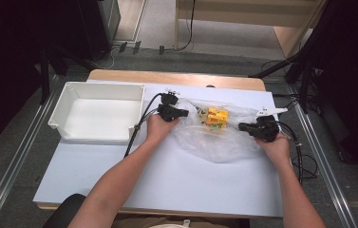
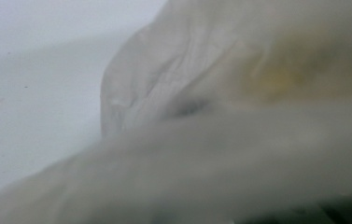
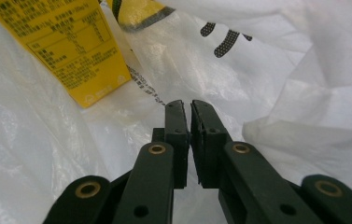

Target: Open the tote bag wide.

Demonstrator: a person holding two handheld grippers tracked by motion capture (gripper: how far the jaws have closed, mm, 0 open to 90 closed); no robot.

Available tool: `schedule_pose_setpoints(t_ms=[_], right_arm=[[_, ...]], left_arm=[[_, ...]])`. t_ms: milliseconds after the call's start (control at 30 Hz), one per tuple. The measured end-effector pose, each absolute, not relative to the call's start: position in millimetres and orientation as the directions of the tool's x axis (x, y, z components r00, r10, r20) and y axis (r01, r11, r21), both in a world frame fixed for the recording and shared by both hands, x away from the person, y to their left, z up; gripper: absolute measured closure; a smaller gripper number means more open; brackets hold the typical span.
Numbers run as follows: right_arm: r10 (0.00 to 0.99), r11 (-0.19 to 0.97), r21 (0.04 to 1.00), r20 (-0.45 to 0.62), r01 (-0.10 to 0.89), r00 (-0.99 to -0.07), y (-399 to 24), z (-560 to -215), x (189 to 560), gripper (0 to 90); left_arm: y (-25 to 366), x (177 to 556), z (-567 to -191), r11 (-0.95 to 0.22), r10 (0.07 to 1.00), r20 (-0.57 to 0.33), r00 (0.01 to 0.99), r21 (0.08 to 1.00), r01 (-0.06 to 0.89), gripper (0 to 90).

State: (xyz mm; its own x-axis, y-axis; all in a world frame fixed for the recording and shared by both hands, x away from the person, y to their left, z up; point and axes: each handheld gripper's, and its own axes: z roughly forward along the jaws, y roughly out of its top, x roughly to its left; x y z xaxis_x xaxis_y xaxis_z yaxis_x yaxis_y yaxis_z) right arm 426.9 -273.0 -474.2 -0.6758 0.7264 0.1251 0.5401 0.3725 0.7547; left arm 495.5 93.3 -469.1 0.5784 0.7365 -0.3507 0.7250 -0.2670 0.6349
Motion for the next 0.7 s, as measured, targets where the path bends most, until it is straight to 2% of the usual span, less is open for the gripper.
schedule_pose_setpoints(t_ms=[700], right_arm=[[0.74,0.382,0.737,0.117,0.558,-0.662,-277.1,-482.3,427.2,86.4]], left_arm=[[96.3,498.0,-471.7,-0.283,0.748,-0.321,0.58,0.637,0.718,89.4]])
